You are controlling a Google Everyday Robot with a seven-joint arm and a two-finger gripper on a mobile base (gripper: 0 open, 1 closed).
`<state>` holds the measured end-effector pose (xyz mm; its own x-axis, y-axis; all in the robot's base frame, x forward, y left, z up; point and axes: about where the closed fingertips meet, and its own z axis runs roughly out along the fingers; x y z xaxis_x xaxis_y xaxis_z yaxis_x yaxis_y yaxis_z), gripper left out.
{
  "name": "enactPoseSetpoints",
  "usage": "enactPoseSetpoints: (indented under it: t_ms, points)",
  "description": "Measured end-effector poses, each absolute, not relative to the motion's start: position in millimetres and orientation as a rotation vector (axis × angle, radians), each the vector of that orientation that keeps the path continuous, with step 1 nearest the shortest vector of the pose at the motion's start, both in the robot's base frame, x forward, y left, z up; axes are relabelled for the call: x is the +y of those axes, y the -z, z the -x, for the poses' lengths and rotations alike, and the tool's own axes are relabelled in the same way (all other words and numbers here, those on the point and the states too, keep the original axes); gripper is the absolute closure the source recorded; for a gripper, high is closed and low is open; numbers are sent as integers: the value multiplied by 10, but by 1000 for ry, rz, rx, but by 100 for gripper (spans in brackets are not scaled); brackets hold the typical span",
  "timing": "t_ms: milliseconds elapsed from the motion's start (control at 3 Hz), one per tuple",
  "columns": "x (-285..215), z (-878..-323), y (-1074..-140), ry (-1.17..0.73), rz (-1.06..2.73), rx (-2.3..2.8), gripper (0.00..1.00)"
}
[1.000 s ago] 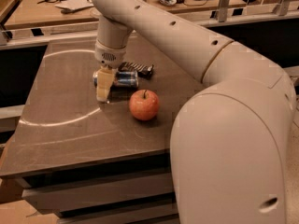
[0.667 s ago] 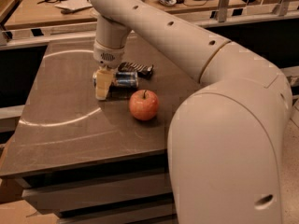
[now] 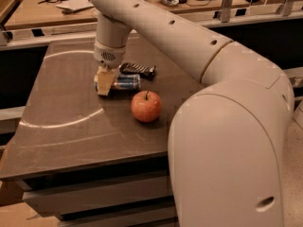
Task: Place redbull can upright
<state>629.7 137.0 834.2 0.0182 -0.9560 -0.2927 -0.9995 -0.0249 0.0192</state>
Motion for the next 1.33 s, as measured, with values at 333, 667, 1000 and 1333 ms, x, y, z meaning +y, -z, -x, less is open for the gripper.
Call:
enactPoseSetpoints:
  t_ms: [333,667,1000,1333]
  points:
    - [1020,-6429,-8931,-397,1866,2002,100]
    - [717,-6531,-9343,-467,1666,1881,100]
    - [523,-6495,-9421,-566,1503,1776,100]
    - [363,-6423,-9291,-640,1339,1728,100]
